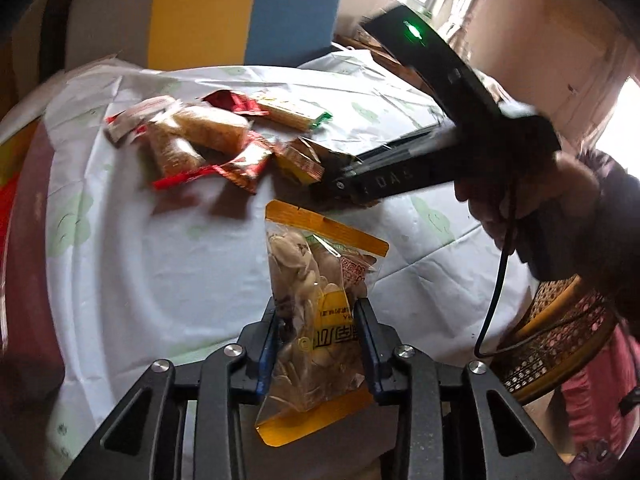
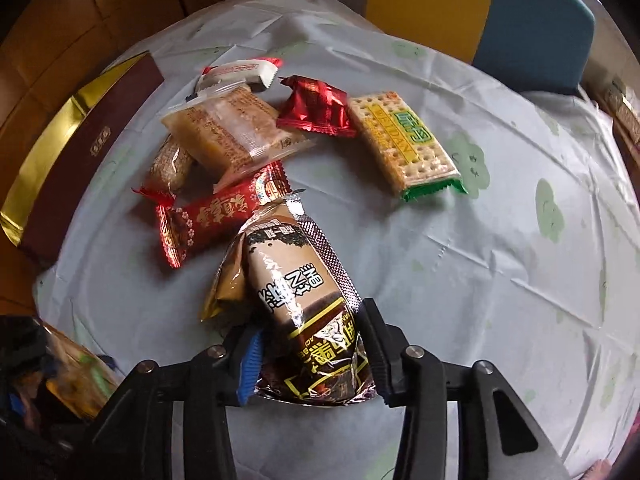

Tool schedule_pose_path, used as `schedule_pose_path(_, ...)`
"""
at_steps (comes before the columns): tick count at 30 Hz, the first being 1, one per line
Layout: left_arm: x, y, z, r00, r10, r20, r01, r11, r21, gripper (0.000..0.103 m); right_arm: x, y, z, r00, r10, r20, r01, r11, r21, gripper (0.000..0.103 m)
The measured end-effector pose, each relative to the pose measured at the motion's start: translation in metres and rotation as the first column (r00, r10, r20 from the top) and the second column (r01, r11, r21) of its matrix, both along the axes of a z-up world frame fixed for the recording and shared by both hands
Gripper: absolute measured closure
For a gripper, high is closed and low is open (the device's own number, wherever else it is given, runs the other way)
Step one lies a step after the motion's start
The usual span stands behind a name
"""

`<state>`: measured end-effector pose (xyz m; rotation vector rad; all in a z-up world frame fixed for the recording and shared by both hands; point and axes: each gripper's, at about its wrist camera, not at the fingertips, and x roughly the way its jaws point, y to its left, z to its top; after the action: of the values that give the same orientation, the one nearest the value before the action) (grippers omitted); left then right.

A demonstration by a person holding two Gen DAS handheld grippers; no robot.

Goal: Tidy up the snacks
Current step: 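Carry the seed bag toward the tin with the left tool while the right tool grasps the dark brown bar, then lower the seed bag into the gold tin and open the left tool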

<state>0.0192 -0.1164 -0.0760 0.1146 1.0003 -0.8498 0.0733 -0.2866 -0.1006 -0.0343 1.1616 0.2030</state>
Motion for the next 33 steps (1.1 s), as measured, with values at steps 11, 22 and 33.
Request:
schedule_pose_path(11, 0.034, 0.088, 0.081, 0.956, 0.291, 0.049, -0.277, 0.942, -0.188, 0.067, 0.004, -0.003, 0.007, 0.999, 0.04, 0.028, -0.038, 0.997, -0.062, 0.058)
schedule_pose_path(22, 0.109, 0.187, 0.065, 0.749, 0.645, -0.152, -0.662, 0.735, -0.144, 0.067, 0.004, 0.01, 0.004, 0.998, 0.055, 0.035, -0.051, 0.993, -0.11, 0.058)
schedule_pose_path(33, 0.139, 0.19, 0.03, 0.696, 0.696, -0.178, -0.713, 0.7, -0.049, 0.049, 0.006, 0.008, 0.004, 0.998, 0.061, 0.035, -0.057, 0.992, -0.117, 0.058)
